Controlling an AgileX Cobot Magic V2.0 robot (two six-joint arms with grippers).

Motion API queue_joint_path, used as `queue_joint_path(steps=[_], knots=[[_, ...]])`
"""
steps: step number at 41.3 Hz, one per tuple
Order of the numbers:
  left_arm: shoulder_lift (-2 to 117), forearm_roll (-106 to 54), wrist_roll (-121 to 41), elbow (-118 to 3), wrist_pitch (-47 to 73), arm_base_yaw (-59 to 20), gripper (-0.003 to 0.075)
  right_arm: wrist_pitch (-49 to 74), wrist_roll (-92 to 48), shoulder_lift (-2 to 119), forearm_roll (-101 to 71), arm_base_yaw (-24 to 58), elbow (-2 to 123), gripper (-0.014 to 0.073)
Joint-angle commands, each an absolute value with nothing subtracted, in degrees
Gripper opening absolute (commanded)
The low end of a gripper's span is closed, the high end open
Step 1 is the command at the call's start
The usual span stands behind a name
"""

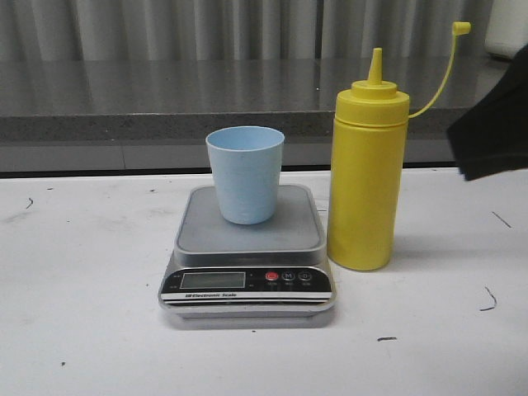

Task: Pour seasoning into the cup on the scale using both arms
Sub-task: 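Reach the right gripper to the yellow squeeze bottle and grasp it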

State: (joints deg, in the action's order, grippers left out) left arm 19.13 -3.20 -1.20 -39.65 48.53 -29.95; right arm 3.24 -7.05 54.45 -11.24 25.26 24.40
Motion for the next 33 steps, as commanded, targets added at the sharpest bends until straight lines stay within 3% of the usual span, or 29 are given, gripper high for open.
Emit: queue_joint_path(steps=[1, 19, 33], knots=[[19.69, -3.34, -0.55, -41.06, 43.80, -30.23, 0.0364, -13.36, -7.70, 57.96, -11.54, 27.77, 22.43, 0.0605], [19.69, -3.34, -0.55, -41.06, 43.80, -30.23, 0.0364, -52.30, -4.07, 83.19, -11.39, 29.52, 19.02, 0.0605], [19.69, -3.34, -0.55, -41.06, 43.80, -30.23, 0.0364, -69.27, 0.98, 96.15, -9.33, 29.45, 21.56, 0.0605]])
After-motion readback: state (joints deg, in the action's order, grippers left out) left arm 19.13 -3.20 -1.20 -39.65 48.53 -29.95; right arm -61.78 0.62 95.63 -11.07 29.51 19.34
